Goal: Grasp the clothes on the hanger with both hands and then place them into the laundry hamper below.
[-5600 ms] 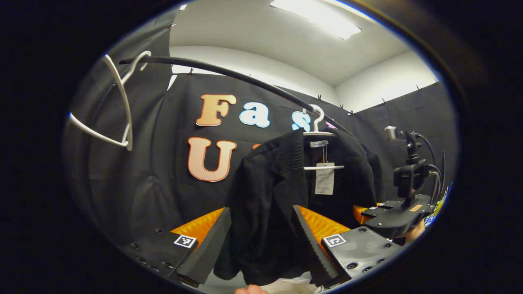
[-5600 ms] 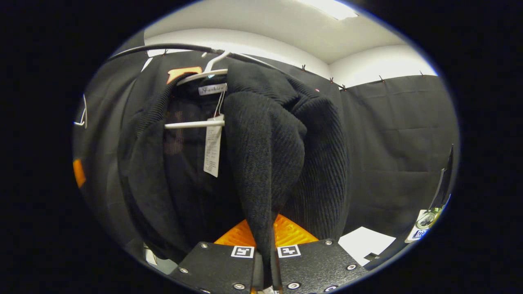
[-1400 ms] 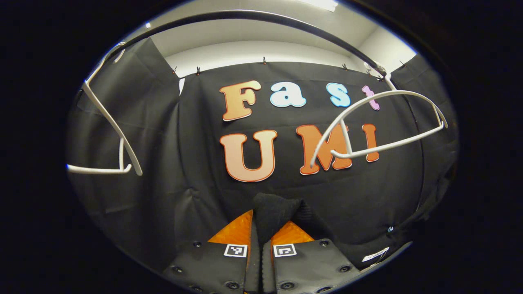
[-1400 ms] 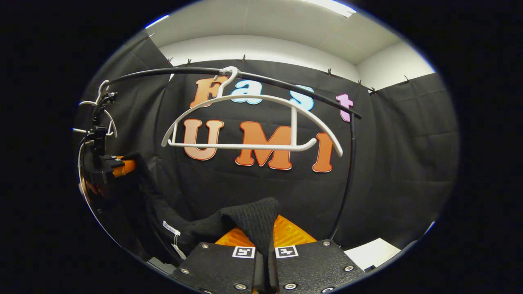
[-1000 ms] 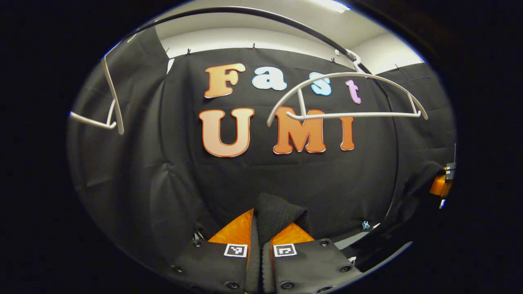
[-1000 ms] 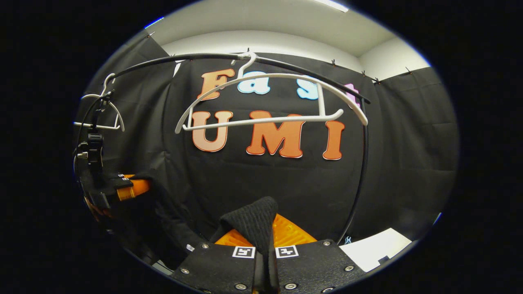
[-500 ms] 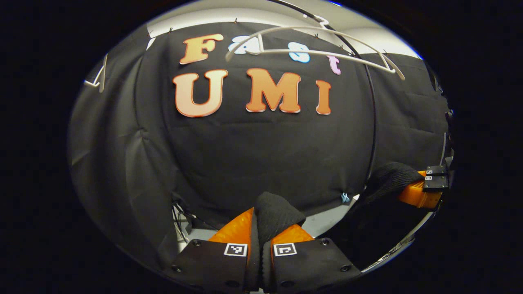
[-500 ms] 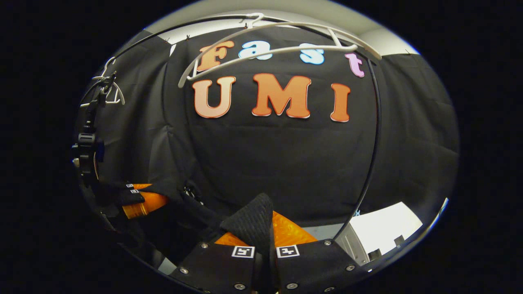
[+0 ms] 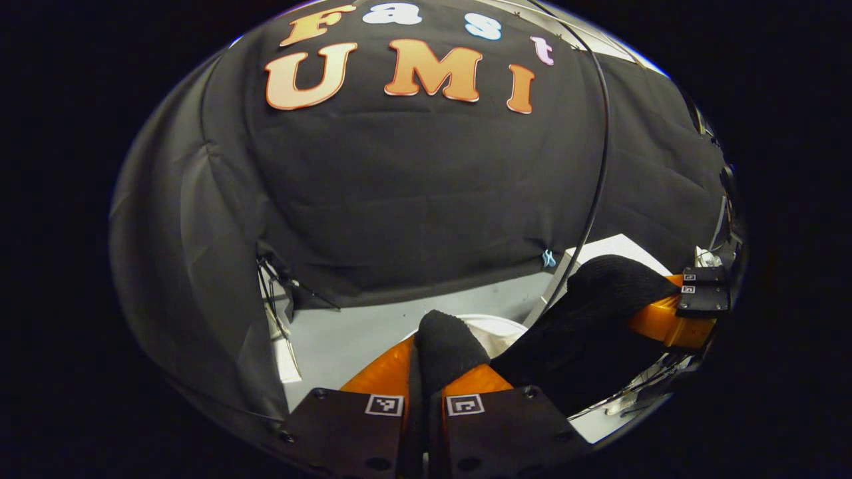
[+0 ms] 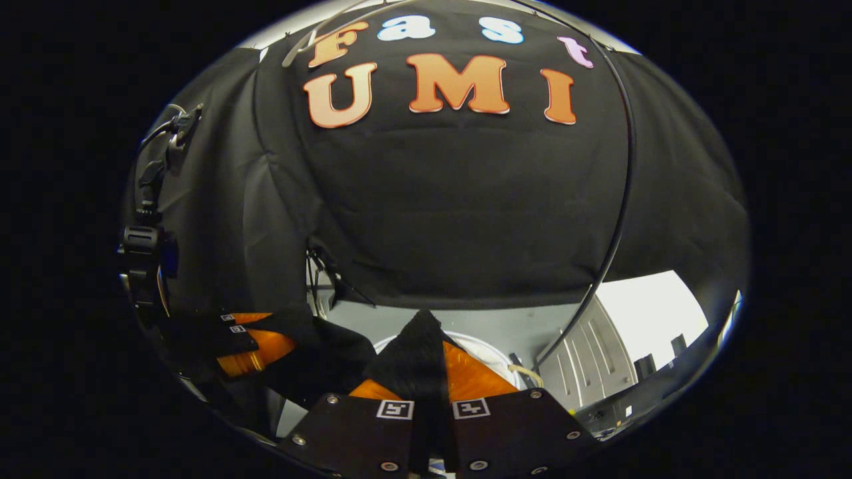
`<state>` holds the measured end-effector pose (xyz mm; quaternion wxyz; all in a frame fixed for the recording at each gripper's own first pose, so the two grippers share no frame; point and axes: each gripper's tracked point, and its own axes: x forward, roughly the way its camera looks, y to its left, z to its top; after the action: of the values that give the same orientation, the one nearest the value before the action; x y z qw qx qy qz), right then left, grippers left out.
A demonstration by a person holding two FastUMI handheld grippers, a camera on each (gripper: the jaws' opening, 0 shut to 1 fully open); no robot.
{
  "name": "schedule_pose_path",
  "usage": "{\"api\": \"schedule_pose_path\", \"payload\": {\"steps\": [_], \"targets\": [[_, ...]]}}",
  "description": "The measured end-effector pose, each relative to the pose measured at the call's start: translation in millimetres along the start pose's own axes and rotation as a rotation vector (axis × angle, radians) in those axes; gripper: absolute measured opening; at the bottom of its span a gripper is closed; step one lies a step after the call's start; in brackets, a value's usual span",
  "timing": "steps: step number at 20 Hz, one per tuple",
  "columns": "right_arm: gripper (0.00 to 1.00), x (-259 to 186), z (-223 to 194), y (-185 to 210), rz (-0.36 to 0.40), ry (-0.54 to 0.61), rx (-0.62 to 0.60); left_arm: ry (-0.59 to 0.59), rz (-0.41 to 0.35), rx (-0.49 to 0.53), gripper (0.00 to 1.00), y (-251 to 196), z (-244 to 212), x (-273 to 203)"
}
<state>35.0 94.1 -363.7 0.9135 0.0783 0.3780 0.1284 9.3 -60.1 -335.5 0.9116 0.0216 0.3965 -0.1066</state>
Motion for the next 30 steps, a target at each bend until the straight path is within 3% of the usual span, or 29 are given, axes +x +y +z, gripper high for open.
{"api": "schedule_pose_path", "payload": {"steps": [8, 14, 16, 18, 20, 21, 22, 23, 24, 25, 26, 27, 28, 30], "targets": [[0.10, 12.4, -47.4, -3.4, 0.008, 0.123, 0.026, 0.162, 0.002, -0.090, 0.10, 6.6, -53.0, 12.9], [0.11, 12.5, -67.8, -8.1, -0.003, 0.169, 0.043, 0.194, 0.033, -0.100, 0.12, 22.2, -65.0, 12.1], [0.14, 12.9, -77.1, -6.0, -0.004, 0.192, 0.051, 0.217, 0.031, -0.110, 0.14, 23.6, -73.2, 12.3], [0.21, 12.8, -90.7, -5.5, -0.001, 0.225, 0.052, 0.238, 0.028, -0.114, 0.27, 23.0, -80.7, 11.4], [0.28, 9.7, -101.8, -4.4, 0.005, 0.250, 0.052, 0.259, 0.036, -0.109, 0.22, 26.5, -87.5, 9.7], [0.33, 8.9, -104.2, -1.2, 0.016, 0.251, 0.062, 0.272, 0.049, -0.097, 0.39, 30.3, -89.8, 9.8], [0.38, 7.5, -104.6, 2.2, 0.033, 0.252, 0.077, 0.280, 0.059, -0.080, 0.49, 31.7, -93.6, 8.5], [0.36, 6.4, -107.8, 5.1, 0.040, 0.251, 0.089, 0.282, 0.070, -0.064, 0.66, 34.9, -95.1, 8.7], [0.41, 7.9, -108.0, 1.9, 0.029, 0.252, 0.094, 0.281, 0.073, -0.054, 0.83, 35.7, -95.7, 9.1], [0.55, 7.3, -108.9, -1.4, 0.016, 0.257, 0.093, 0.284, 0.076, -0.057, 1.00, 32.9, -98.2, 10.9], [0.68, 9.5, -110.7, -3.5, 0.005, 0.263, 0.094, 0.286, 0.075, -0.063, 1.00, 30.8, -97.2, 10.4], [0.73, 9.2, -113.3, -5.6, 0.000, 0.269, 0.095, 0.288, 0.076, -0.072, 1.00, 28.6, -97.5, 9.4], [0.87, 8.7, -115.5, -5.3, 0.000, 0.276, 0.099, 0.290, 0.077, -0.080, 1.00, 29.3, -98.8, 9.5], [0.93, 6.2, -119.8, -4.5, -0.004, 0.283, 0.100, 0.291, 0.079, -0.082, 0.99, 31.3, -99.5, 8.3]]}}
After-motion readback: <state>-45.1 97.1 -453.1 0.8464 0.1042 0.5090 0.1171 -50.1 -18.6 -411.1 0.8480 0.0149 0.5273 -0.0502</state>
